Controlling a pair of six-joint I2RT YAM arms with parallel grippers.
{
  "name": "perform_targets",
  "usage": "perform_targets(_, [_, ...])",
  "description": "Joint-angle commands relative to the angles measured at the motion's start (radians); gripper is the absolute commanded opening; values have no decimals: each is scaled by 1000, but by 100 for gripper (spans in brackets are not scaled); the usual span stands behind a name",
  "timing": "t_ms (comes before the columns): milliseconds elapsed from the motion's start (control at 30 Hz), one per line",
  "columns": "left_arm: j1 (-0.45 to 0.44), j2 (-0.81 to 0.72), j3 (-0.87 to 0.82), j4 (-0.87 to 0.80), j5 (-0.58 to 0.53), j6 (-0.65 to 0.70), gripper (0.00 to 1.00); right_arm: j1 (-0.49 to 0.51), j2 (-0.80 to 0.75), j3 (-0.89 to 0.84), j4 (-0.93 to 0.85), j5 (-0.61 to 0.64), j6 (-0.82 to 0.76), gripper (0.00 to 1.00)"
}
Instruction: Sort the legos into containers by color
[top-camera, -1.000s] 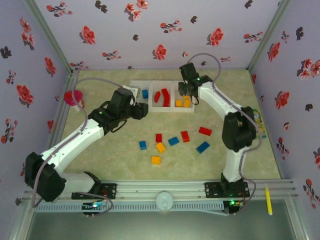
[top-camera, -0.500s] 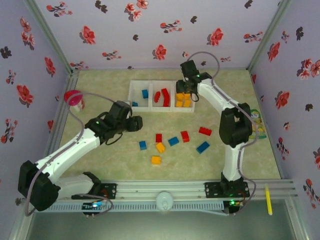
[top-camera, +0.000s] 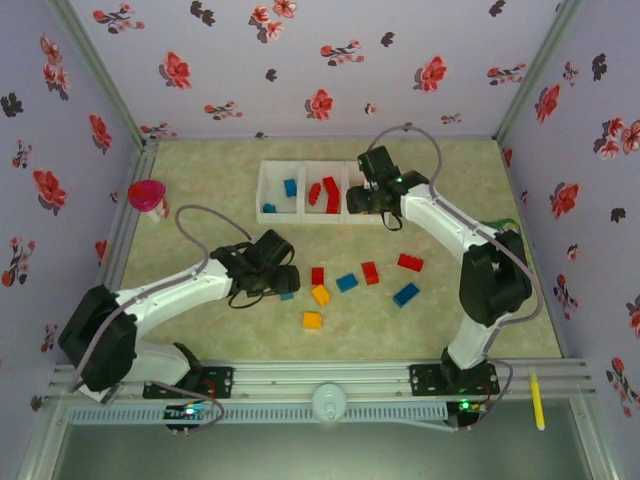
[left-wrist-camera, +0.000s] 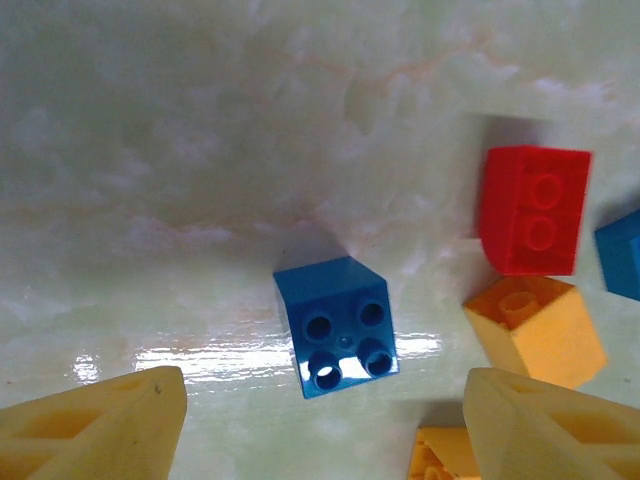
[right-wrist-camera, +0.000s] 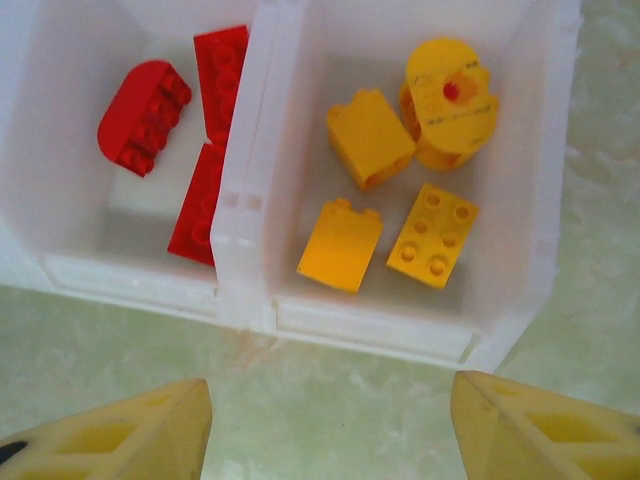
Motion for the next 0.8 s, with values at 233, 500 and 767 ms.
perform_targets(233, [-9, 129, 36, 38, 28, -7, 66, 9, -101, -105, 34, 24, 46, 67])
perform_targets(500, [-8, 188, 60, 35, 31, 4, 44, 10, -90, -126, 49, 22, 61, 67])
perform_targets(767, [4, 188, 118, -22, -4, 53, 25, 19, -94, -139, 58, 18, 72, 66])
